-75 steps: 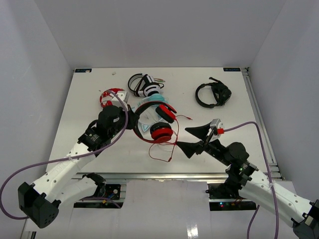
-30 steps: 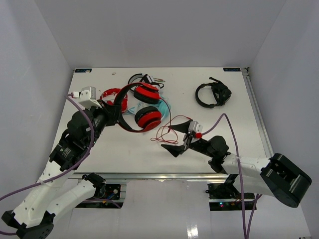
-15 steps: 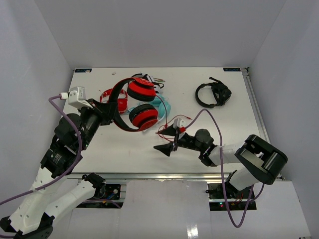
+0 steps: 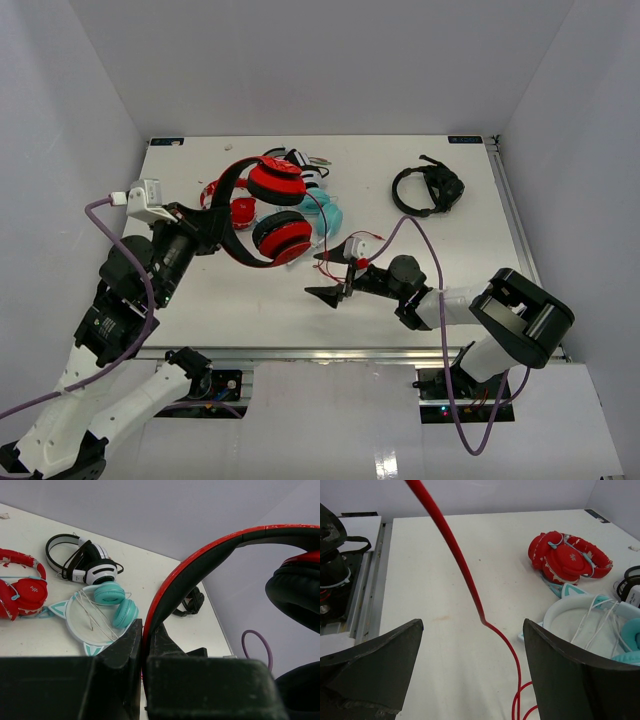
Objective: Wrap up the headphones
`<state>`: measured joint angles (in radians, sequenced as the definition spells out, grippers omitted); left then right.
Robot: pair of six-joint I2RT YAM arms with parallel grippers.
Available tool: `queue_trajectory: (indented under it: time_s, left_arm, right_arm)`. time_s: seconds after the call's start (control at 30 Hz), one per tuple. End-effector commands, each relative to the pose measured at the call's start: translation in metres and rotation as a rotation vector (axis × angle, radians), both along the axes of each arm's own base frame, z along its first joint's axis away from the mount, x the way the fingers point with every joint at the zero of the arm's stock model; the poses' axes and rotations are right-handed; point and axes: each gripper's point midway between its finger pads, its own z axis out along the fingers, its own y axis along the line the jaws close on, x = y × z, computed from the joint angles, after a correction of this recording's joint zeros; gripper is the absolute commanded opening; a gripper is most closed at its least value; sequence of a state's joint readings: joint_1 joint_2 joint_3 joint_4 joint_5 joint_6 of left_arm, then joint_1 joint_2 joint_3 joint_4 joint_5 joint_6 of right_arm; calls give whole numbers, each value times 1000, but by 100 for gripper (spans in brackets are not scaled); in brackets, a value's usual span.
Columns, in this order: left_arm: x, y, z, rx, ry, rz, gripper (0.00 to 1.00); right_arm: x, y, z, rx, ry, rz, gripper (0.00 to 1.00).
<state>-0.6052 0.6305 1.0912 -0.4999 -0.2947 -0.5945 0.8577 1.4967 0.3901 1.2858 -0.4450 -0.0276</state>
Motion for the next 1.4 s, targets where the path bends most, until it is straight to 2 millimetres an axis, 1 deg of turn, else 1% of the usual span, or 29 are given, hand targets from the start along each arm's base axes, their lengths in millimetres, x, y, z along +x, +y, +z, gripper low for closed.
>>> queue_trajectory:
  time_s: [0.0, 0.1, 0.3, 0.47, 0.5, 0.57, 0.7, 0.9, 1.0, 1.03, 1.23, 1.37]
  left_arm:
    - [-9, -5, 25, -93, -61, -44, 0]
    - [-10, -7, 21, -96, -60, -56, 0]
    - [-11, -5, 17, -89, -58, -52, 0]
    - [-8, -6, 16, -90, -56, -49, 0]
    - [-8, -7, 15, -90, -56, -49, 0]
    - [-9, -6, 18, -97, -63, -49, 0]
    - [-10, -4, 20, -103, -72, -44, 0]
    - [-11, -1, 21, -112, -76, -33, 0]
    - [-10, -2, 19, -114, -72, -33, 0]
    - [-10, -2, 19, -115, -71, -33, 0]
    - [-14, -5, 22, -136, -81, -59, 0]
    - [-24, -10, 29, -165, -100, -114, 0]
  right_arm:
    - [-8, -11, 102, 305, -413, -8, 87]
    - [-12, -8, 107, 308, -446, 25, 87]
    - [-10, -4, 111, 312, -461, 32, 86]
    - [-12, 2, 117, 331, -450, 69, 80]
    - [-13, 3, 118, 334, -449, 75, 78]
    - [-13, 4, 119, 345, -440, 85, 69]
    - [-18, 4, 122, 377, -425, 113, 58]
    - [-19, 1, 121, 403, -405, 113, 52]
    - [-17, 4, 117, 404, -390, 117, 45]
    - [-17, 5, 116, 404, -381, 122, 41]
    - [-15, 7, 109, 397, -332, 121, 8]
    - [-14, 8, 105, 393, -302, 128, 8]
